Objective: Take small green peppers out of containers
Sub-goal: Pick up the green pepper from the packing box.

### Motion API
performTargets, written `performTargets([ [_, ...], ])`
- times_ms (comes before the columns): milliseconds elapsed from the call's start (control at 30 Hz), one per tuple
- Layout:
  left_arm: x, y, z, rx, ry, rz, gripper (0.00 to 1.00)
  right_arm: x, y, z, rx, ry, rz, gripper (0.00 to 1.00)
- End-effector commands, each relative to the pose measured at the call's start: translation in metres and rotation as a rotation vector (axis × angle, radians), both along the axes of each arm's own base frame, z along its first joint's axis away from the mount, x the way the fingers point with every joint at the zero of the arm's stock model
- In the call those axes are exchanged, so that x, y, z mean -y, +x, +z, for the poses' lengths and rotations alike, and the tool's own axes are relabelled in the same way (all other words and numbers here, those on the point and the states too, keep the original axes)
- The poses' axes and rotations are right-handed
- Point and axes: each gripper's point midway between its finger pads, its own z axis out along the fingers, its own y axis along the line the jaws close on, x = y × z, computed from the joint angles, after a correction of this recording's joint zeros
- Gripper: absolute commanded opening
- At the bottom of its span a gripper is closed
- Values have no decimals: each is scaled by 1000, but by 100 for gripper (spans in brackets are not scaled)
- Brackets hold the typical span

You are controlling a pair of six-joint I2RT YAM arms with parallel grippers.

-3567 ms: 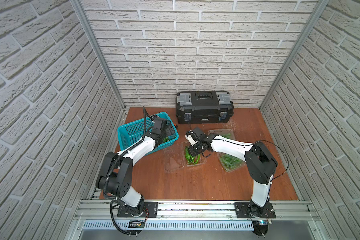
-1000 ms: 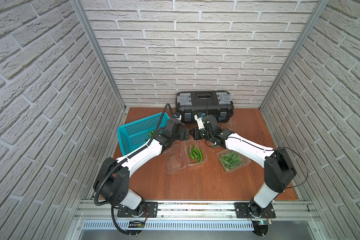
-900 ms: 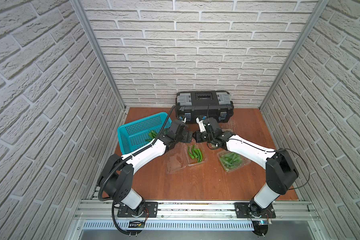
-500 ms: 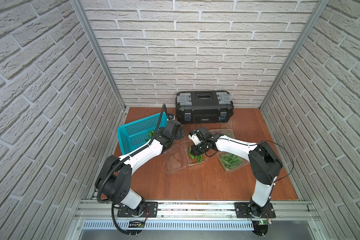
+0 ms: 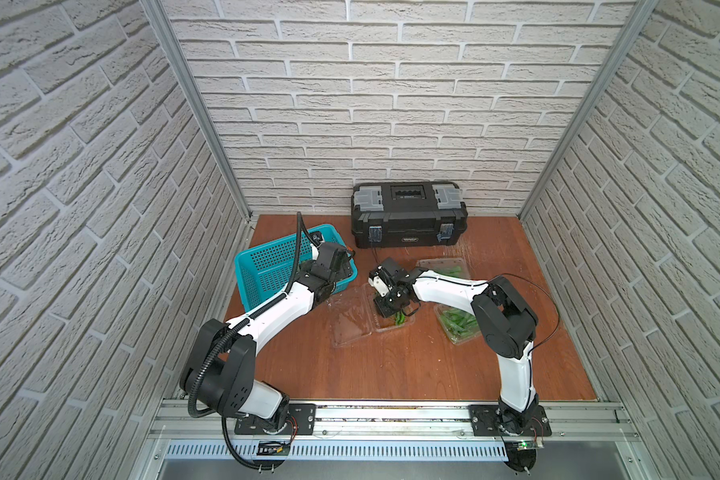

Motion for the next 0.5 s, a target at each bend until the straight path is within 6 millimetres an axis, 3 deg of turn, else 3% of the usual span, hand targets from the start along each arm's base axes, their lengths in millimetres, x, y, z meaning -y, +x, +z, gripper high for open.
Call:
performTargets([
  [0,-6,2,7,32,-15,23,98,6,-8,-11,-8,-76,22,26],
  [233,-7,5,4,31,-33,26,98,8,0,6,62,-74,-10,8],
  [300,-6,6,2,28,-43,29,98,10,6,20,114,-63,-40,6],
  [467,-7,6,0,33,-60,51,98,18,20,80,289,0,-103,5],
])
